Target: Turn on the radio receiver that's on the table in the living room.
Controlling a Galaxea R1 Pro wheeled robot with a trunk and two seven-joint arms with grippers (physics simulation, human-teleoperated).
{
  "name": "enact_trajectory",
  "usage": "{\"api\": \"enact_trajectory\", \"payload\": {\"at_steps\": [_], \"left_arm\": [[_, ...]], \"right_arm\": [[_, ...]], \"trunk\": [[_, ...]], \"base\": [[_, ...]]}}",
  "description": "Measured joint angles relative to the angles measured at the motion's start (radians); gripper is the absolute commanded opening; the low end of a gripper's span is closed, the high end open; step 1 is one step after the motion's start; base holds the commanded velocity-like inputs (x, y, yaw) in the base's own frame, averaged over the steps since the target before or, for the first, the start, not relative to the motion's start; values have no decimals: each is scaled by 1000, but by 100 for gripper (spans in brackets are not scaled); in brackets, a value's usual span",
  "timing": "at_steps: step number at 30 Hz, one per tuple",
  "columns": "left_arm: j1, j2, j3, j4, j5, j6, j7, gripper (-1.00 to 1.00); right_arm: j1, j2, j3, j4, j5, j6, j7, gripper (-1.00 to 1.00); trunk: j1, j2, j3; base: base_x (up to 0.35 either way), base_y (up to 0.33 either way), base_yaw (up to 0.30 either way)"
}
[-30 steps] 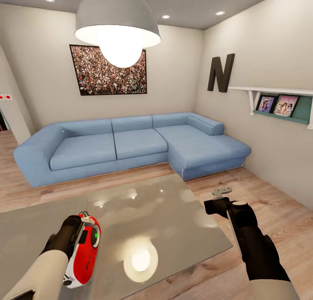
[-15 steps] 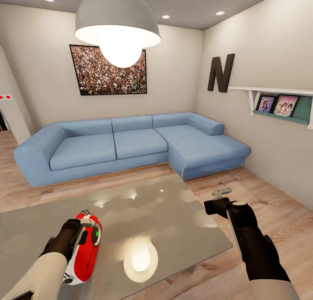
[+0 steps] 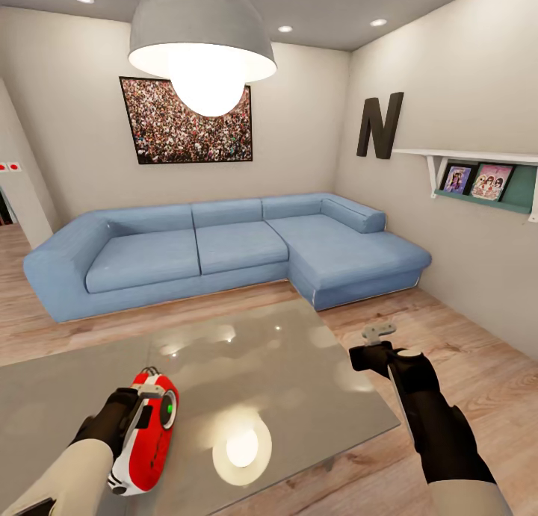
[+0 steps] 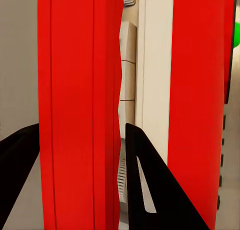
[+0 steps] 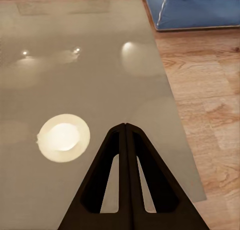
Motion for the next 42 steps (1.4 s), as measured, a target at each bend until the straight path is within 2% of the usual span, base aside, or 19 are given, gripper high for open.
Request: {"api": "enact_trajectory", "payload": {"at_steps": [7,34,35,36,42], "left_arm": [[-2,2,1,27,-3,-51,1,-100],[0,2,1,22,-1,-50,-1,-100],[0,1,1,22,-1,-50,-1,100],[2,2,4,87,3,-137,0,100],[1,2,9,90,3,-140,-1,100]], "right_arm": [[0,0,0,1,0,-1,0,-100],[0,-3,-2,12,1,-2,0,-100],[0,-3,-2,12,1,-2,0,-100],[0,-3,-2,12,2,-2,0,-100],[0,-3,-2,12,2,-2,0,-100]], "trunk": [[0,0,0],[0,0,0],[0,0,0],[0,0,0],[0,0,0]], "base": [[0,0,0],[0,0,0],[0,0,0],[0,0,0],[0,0,0]]}}
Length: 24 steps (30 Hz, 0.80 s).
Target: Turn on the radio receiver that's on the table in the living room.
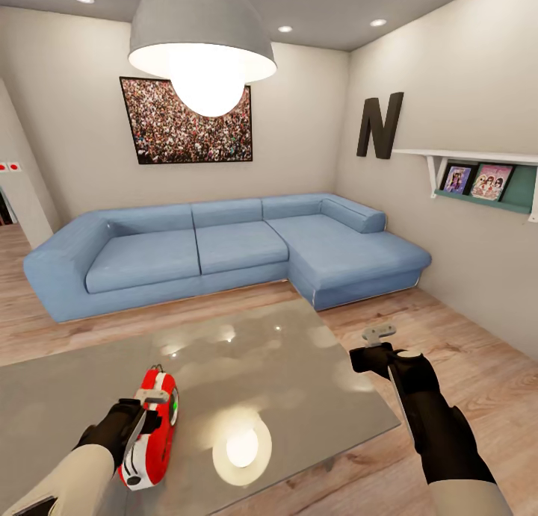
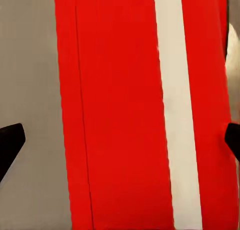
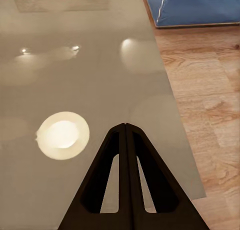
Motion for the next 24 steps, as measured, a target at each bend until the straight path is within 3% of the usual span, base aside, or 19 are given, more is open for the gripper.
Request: {"api": "enact_trajectory", "payload": {"at_steps": [11,13,24], "left_arm": [[0,0,15,-2,0,0,-1,100],[0,0,36,-3,0,0,-1,100],[0,0,42,-5,0,0,-2,100]], "right_arm": [[0,0,0,0,0,0,0,-100],[0,0,0,1,0,0,0,-100],[0,0,0,2,0,0,0,-100]], "trunk": [[0,0,0],[0,0,0],[0,0,0]], "base": [[-16,0,0],[-241,0,0],[-322,0,0]]}}
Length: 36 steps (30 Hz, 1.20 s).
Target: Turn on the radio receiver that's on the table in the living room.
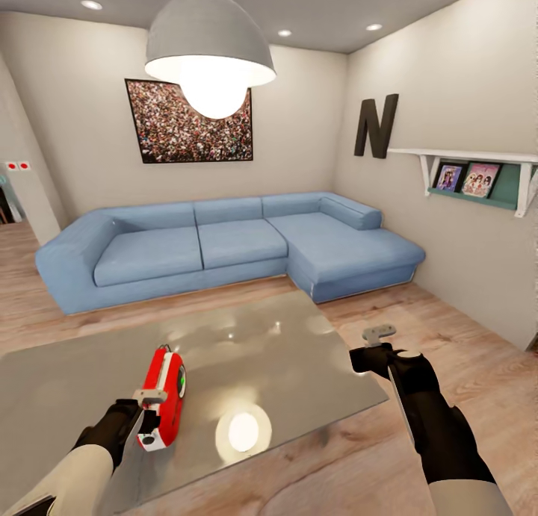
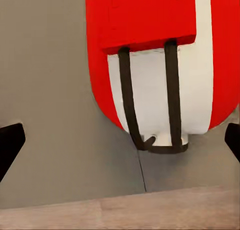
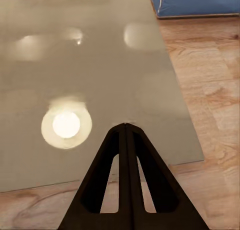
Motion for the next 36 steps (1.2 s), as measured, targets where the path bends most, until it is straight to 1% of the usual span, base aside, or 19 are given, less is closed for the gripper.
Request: {"api": "enact_trajectory", "payload": {"at_steps": [23,33,36], "left_arm": [[0,0,0,0,0,0,0,100],[0,0,-3,11,1,0,-8,100],[0,0,-3,42,2,-5,-10,100]], "right_arm": [[0,0,0,0,0,0,0,-100],[0,0,-1,18,0,-1,0,-100],[0,0,-1,59,1,-25,0,-100]], "trunk": [[0,0,0],[0,0,0],[0,0,0]], "base": [[-331,0,0],[-48,0,0],[0,0,0]]}}
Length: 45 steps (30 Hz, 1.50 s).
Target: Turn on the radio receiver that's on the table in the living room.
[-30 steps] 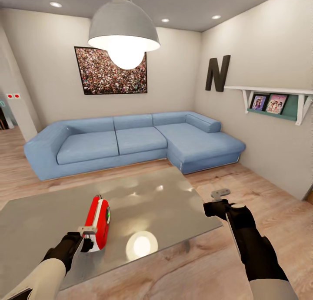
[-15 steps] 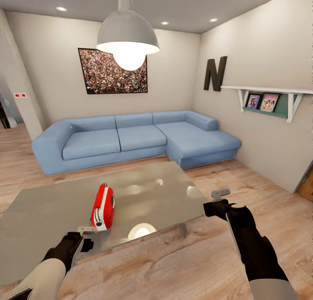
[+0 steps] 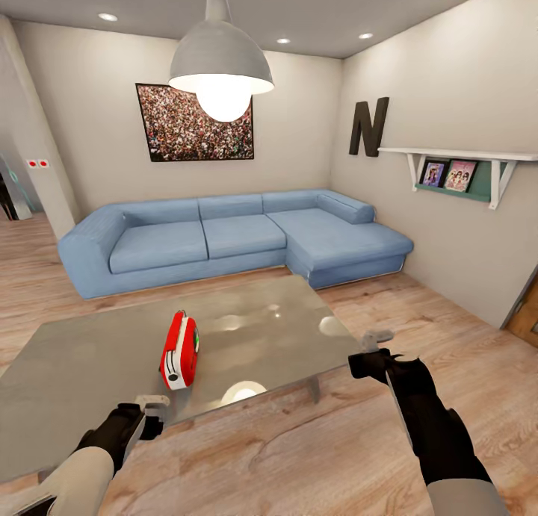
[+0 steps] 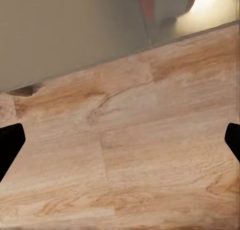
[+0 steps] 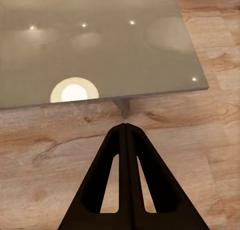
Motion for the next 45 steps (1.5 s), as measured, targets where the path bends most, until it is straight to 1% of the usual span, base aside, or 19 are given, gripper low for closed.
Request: {"api": "enact_trajectory", "payload": {"at_steps": [1,3,6,7,8,9,11,13,16,18,20,21,28,33,34,36,40,42,45], "left_arm": [[0,1,1,50,1,-47,0,100],[0,3,1,114,0,-113,-1,100],[4,25,1,233,0,-211,-1,100],[7,52,0,346,0,-313,-1,100],[11,64,0,382,0,-347,-1,100],[20,74,0,403,1,-373,-1,100],[71,90,0,429,1,-416,-1,100],[97,100,1,434,2,-432,-2,100],[146,120,0,437,4,-482,-3,100],[178,129,0,438,5,-506,-4,100],[207,143,0,438,6,-518,-5,100],[251,158,0,438,6,-526,-5,100],[339,215,-1,439,6,-524,-4,100],[400,223,-1,441,6,-517,6,100],[429,222,-1,441,6,-516,9,100],[447,212,-2,441,4,-516,8,100],[459,162,-6,441,-3,-517,5,100],[459,150,-7,441,-3,-517,5,100],[460,136,-7,441,-2,-517,5,100]], "right_arm": [[0,-2,-1,75,2,-67,-2,-100],[0,-6,-3,169,3,-137,-4,-100],[0,-20,-5,333,4,-246,-8,-100],[0,-51,-6,485,5,-372,-12,-100],[1,-63,-6,593,6,-420,-13,-100],[0,-72,-6,648,5,-465,-14,-100],[0,-106,-19,834,5,-594,-16,-100],[0,-125,-35,935,5,-662,-20,-100],[0,-166,-70,1144,5,-830,-37,-100],[2,-192,-82,1225,3,-931,-58,-100],[12,-207,-87,1257,2,-979,-74,-100],[40,-215,-88,1273,2,-1003,-84,-100],[93,-220,-92,1281,-1,-1003,-174,-100],[126,-220,-91,1281,-1,-899,-204,-100],[132,-219,-90,1281,-1,-808,-208,-100],[134,-213,-89,1281,0,-753,-207,-100],[135,-177,-88,1278,0,-725,-205,-100],[135,-153,-88,1278,0,-730,-205,-100],[135,-53,-89,1278,0,-748,-205,-100]], "trunk": [[0,0,0],[0,0,0],[0,0,0],[0,0,0],[0,0,0],[0,0,0],[0,0,0],[0,0,0],[0,0,0],[0,0,0],[0,0,0],[0,0,0],[0,0,0],[0,0,0],[0,0,0],[0,0,0],[0,0,0],[0,0,0],[0,0,0]], "base": [[0,0,0],[0,0,0],[0,0,0],[0,0,0],[0,0,0],[0,0,0],[0,0,0],[0,0,0],[0,0,0],[0,0,0],[0,0,0],[0,0,0],[0,0,0],[0,0,0],[0,0,0],[0,0,0],[0,0,0],[0,0,0],[0,0,0]]}}
